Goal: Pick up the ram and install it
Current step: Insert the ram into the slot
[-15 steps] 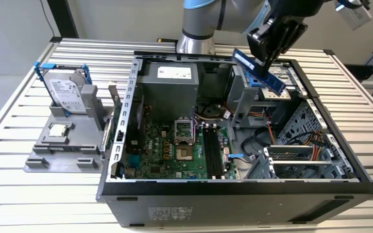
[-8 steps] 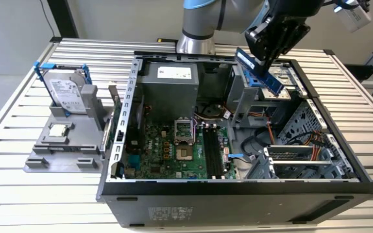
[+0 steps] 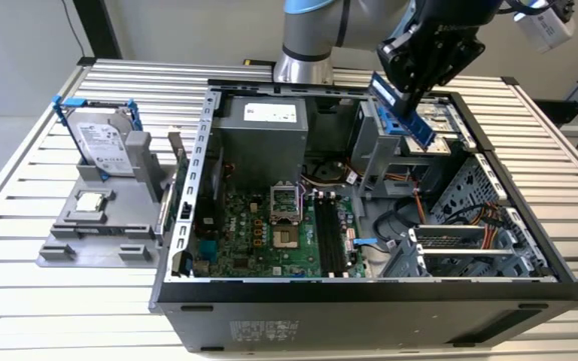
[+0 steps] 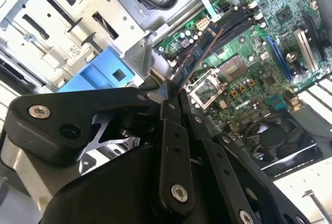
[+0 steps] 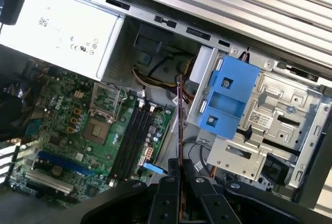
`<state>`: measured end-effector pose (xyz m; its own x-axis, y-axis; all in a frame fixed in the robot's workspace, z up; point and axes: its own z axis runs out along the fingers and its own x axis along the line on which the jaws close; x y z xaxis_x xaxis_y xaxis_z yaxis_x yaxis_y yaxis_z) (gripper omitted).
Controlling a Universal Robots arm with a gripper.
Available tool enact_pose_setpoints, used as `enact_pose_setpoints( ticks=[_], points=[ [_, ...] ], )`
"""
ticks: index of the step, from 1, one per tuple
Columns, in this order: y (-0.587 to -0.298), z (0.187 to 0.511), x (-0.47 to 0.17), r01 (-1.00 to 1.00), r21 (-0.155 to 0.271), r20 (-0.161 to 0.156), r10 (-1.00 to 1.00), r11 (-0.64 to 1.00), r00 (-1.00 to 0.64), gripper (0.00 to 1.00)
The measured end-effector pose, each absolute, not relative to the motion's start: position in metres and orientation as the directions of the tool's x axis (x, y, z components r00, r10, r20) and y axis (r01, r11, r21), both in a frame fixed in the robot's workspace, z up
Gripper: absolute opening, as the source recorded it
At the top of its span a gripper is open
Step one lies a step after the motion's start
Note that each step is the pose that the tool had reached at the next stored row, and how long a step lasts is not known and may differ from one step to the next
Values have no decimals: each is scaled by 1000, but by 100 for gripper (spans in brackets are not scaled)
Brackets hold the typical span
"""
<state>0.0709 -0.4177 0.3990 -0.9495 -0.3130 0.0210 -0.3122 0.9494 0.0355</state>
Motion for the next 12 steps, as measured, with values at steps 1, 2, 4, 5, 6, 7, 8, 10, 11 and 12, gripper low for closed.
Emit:
enact_pose_setpoints(
  ticks=[1, 2, 4, 5, 6, 7, 8, 10, 11, 12],
  points=[
    [-418, 399, 71, -298, 35, 21, -299, 954, -954, 0],
    [-418, 399, 71, -284, 35, 21, -284, 958, -958, 0],
    [-418, 399, 71, -255, 35, 21, -256, 966, -966, 0],
    [-418, 399, 71, -241, 35, 21, -242, 970, -970, 0],
    [-418, 399, 71, -226, 35, 21, -227, 973, -974, 0],
    [-418, 399, 71, -212, 35, 21, -213, 977, -977, 0],
    [-418, 399, 71, -199, 35, 21, -200, 979, -980, 0],
    [-418, 399, 71, -175, 36, 21, -176, 984, -984, 0],
    [-418, 399, 71, -168, 36, 21, -169, 985, -985, 0],
    [-418, 399, 71, -167, 36, 21, -168, 985, -986, 0]
  ],
)
